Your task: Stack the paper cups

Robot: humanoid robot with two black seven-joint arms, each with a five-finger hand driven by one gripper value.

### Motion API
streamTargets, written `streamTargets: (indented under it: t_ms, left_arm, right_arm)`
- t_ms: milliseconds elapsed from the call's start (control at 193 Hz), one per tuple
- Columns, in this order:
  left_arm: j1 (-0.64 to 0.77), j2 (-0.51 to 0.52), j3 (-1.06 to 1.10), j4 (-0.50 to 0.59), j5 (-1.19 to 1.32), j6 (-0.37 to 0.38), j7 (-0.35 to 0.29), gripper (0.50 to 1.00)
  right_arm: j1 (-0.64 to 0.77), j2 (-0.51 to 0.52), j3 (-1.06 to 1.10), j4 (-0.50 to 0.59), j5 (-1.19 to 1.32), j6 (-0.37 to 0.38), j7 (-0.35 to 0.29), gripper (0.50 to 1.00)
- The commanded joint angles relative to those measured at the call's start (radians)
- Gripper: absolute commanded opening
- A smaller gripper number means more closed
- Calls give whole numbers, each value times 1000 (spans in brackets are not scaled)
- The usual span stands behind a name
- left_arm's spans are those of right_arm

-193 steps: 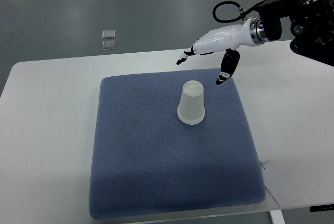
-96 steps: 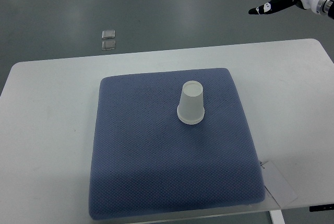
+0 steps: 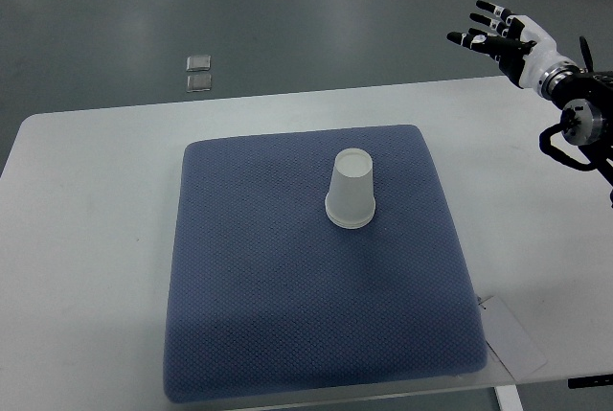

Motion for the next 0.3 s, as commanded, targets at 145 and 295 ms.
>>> streamTargets:
  t_ms: [145, 295]
  left_arm:
    - [-1, 0, 0, 0, 0, 0, 0, 1000]
    - [0, 0, 0, 0, 0, 0, 0, 1000]
  right_arm:
    - [-46, 33, 1, 23, -4, 0, 23, 913]
    - [-74, 50, 1, 26, -4, 2, 23, 913]
